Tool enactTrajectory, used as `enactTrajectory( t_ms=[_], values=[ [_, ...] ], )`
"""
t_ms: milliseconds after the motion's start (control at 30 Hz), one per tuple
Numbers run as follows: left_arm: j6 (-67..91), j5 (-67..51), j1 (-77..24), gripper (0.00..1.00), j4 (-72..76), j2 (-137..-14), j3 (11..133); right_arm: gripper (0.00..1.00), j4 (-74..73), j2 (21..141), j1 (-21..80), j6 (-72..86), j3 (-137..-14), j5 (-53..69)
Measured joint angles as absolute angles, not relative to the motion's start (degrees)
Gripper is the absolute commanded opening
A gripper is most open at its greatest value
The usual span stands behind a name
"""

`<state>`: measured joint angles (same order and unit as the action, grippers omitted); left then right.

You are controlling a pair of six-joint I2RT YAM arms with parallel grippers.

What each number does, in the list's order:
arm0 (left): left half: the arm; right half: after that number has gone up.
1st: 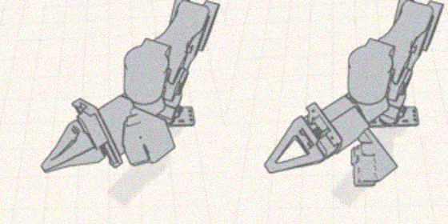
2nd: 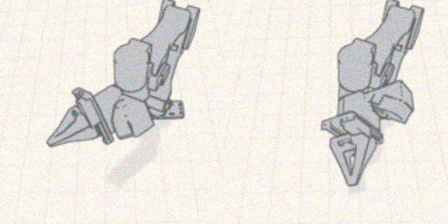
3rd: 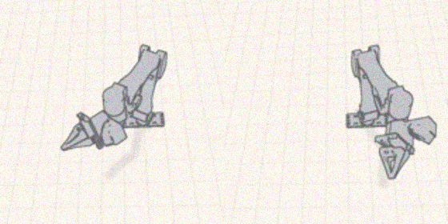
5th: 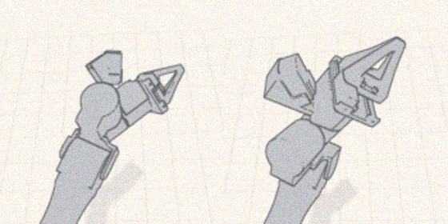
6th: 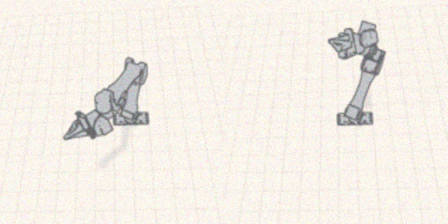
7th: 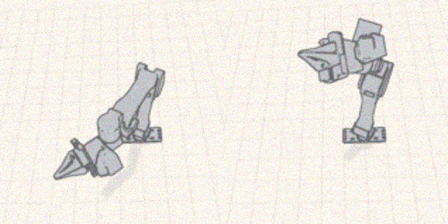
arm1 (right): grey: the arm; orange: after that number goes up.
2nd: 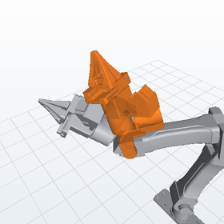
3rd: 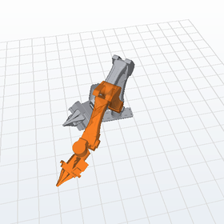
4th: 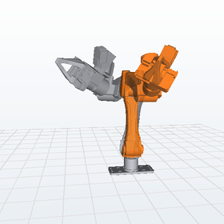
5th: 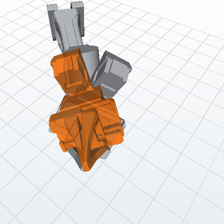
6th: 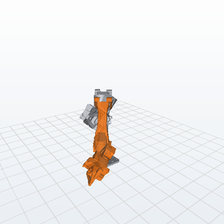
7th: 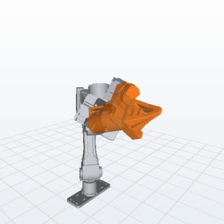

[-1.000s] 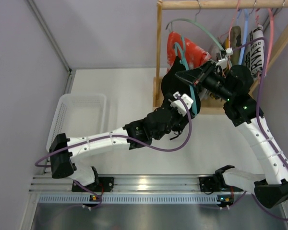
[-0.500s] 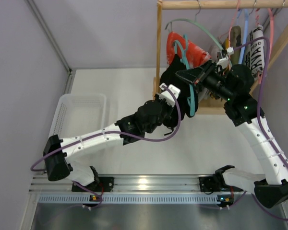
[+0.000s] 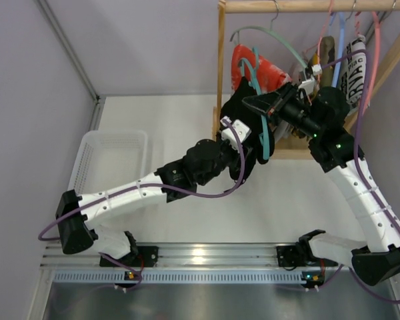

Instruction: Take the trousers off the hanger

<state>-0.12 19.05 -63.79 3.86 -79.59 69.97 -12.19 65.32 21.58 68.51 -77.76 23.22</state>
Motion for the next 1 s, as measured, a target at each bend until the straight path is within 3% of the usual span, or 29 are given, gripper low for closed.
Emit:
enactTrajectory(
  t_ms=[67,300,367,500,667,800,1000],
  values=[
    [0.2,18.3,-63.8,0.61,3.8,-80.8,71.2,0.00,-12.2,65.3,21.6,68.6,-77.8,23.2],
    [1.1,17.6,-64.0,0.67,3.9,-85.4,75.6,0.00,-12.2,65.3,21.6,68.9,-77.8,22.9],
    [1.1,18.2,-64.1,0.63,3.9,-86.4,76.5,0.00,-12.1,65.4,21.6,69.2,-77.8,22.7],
    [1.2,20.5,-64.2,0.35,4.3,-88.3,77.9,0.00,-12.1,65.5,21.6,69.3,-77.8,22.5],
    [0.6,22.0,-64.2,0.19,4.4,-88.6,77.9,0.00,-12.1,65.6,21.6,69.3,-77.8,22.3],
    [-0.6,22.7,-64.0,0.00,4.5,-88.2,77.3,0.00,-12.1,65.6,21.6,69.2,-77.8,22.3],
    [-1.2,22.9,-63.0,0.00,3.8,-85.9,76.2,0.00,-11.9,65.6,21.6,68.4,-77.7,22.3]
  ],
)
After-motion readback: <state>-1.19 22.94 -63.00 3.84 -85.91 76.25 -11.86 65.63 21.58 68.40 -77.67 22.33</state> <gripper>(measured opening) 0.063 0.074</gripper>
